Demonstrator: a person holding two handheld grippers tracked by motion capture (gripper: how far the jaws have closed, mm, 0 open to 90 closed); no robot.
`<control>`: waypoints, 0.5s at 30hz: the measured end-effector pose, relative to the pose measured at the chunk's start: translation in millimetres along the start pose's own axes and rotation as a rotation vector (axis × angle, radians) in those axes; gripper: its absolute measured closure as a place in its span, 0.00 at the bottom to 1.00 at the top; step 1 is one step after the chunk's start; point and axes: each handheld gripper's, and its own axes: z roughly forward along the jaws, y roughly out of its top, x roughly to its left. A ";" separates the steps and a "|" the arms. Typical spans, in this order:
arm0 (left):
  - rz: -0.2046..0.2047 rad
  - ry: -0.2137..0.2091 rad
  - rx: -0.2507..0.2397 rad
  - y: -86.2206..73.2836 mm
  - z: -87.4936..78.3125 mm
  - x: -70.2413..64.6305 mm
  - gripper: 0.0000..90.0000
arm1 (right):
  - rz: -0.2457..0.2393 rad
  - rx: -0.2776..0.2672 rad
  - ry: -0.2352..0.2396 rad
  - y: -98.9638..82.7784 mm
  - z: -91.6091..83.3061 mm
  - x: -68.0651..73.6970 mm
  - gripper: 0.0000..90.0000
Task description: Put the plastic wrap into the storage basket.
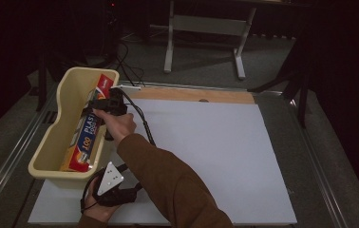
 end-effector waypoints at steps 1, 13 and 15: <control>-0.001 -0.001 0.001 0.0 0.2 0.1 0.29 | -0.002 0.000 0.007 -0.1 -1.5 1.0 0.36; 0.003 0.009 0.005 0.2 0.4 1.1 0.29 | -0.300 0.022 -0.083 -6.1 -26.2 10.0 0.44; 0.002 0.009 0.006 0.2 0.9 1.0 0.29 | -0.368 0.017 -0.120 -7.4 -33.2 10.5 0.46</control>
